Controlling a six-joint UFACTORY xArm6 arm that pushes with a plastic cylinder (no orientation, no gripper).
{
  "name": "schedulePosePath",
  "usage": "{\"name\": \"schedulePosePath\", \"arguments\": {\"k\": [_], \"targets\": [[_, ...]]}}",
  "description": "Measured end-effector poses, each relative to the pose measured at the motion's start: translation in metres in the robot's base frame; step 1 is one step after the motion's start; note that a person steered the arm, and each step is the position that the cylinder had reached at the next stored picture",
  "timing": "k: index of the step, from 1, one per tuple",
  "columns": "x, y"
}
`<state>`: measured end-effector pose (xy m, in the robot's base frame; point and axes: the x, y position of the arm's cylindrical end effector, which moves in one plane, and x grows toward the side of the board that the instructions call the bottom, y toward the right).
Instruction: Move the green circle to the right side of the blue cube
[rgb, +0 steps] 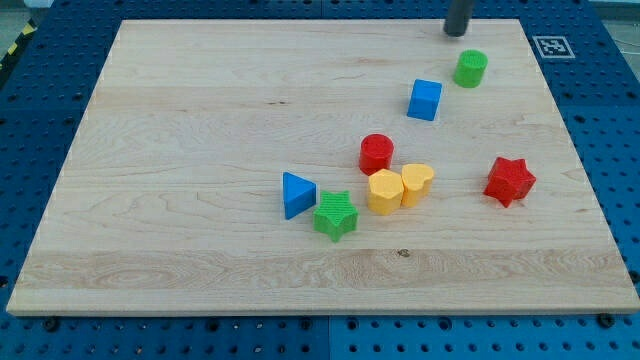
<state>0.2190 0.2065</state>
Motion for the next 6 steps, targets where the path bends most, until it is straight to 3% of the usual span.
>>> {"name": "schedulePosePath", "arguments": {"k": [4, 6], "targets": [[0.04, 0.002], [0.101, 0.002]]}}
